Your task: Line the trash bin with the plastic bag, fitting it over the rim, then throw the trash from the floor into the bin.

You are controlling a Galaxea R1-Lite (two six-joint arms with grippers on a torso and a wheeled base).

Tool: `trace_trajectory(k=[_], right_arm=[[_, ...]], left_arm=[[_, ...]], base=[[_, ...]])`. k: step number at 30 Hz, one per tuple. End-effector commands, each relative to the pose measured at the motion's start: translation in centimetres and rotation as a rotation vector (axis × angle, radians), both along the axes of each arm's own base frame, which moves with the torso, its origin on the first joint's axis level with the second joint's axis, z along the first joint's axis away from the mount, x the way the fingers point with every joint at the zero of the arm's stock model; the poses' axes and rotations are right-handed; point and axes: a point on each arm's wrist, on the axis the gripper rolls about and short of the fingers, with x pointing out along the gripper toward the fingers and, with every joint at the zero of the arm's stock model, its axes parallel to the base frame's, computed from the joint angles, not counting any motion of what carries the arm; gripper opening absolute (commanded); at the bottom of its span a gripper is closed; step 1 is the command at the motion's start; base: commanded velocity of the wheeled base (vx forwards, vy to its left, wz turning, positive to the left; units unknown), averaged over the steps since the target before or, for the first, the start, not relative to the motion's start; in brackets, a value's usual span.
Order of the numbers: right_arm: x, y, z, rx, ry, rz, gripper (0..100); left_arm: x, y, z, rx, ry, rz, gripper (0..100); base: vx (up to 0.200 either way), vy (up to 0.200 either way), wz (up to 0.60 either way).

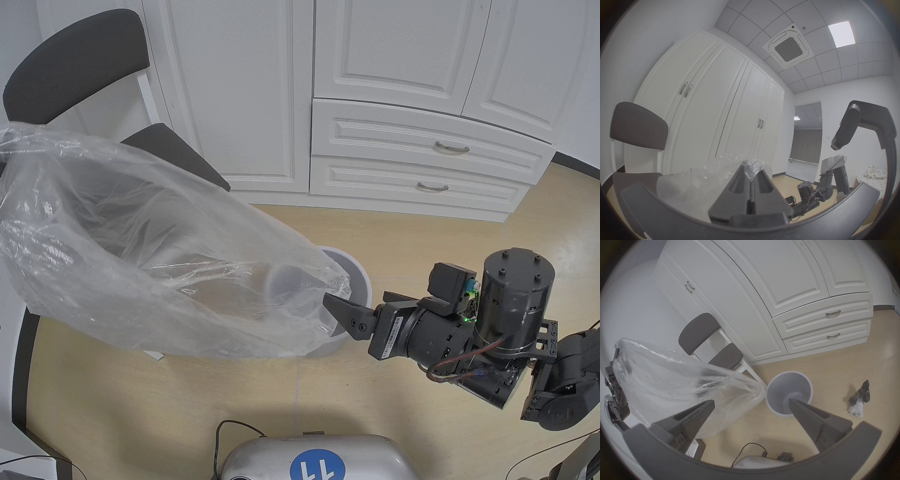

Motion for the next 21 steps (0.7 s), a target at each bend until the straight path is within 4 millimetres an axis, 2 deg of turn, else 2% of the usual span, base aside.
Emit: trace_trajectory(k=[1, 5, 21], right_arm=[[1.44, -0.01, -0.92, -0.02, 0.021, -0.034, 100], [2.06, 0.09, -1.3, 0.009, 0.054, -0.047, 100], [1.64, 0.14, -1.85, 0.078, 0.148, 0.086, 100]], left_arm=[[-0.39, 0.16, 0.0, 0.005, -0.016, -0.022, 0], [-0.66, 0.26, -0.03, 0.007, -0.024, -0.037, 0], [-1.25, 0.1, 0.19, -0.014, -0.023, -0.109, 0]], base=[[0.0, 0.0, 0.0], [0.0, 0.0, 0.0], [0.0, 0.0, 0.0]])
